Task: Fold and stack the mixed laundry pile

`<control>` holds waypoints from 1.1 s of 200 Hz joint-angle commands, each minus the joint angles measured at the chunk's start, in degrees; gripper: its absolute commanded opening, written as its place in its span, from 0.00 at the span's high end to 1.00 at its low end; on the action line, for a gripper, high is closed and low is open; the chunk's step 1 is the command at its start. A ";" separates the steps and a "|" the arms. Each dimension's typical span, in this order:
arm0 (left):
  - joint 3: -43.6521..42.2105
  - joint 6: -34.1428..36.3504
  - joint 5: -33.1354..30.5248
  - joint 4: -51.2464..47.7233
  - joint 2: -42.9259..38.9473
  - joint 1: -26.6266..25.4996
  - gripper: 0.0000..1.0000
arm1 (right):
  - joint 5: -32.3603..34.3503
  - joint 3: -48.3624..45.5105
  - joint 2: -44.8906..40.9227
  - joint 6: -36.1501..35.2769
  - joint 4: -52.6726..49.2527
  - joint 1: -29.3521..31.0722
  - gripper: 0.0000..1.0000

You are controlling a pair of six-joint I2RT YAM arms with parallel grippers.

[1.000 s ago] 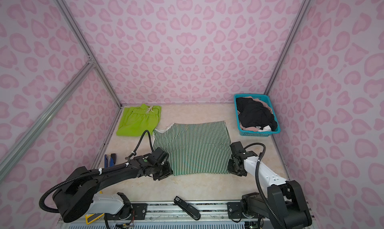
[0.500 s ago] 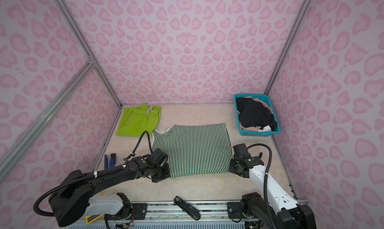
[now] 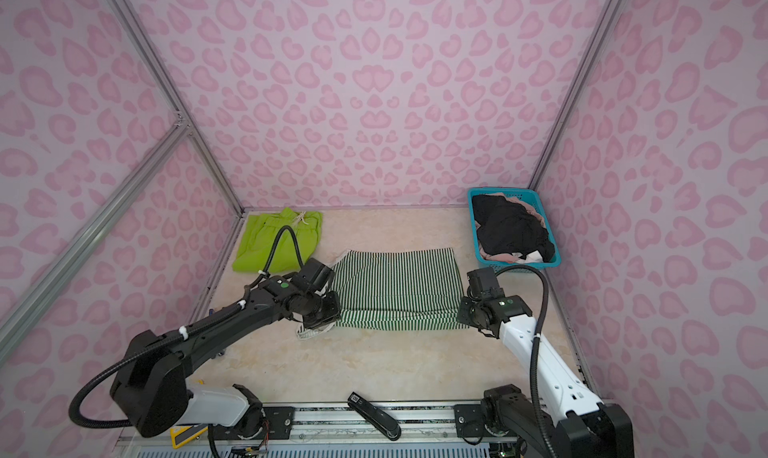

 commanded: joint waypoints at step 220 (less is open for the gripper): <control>5.88 13.20 -13.05 -7.41 3.40 15.56 0.43 | -0.76 16.09 23.27 -10.42 2.14 -6.23 0.48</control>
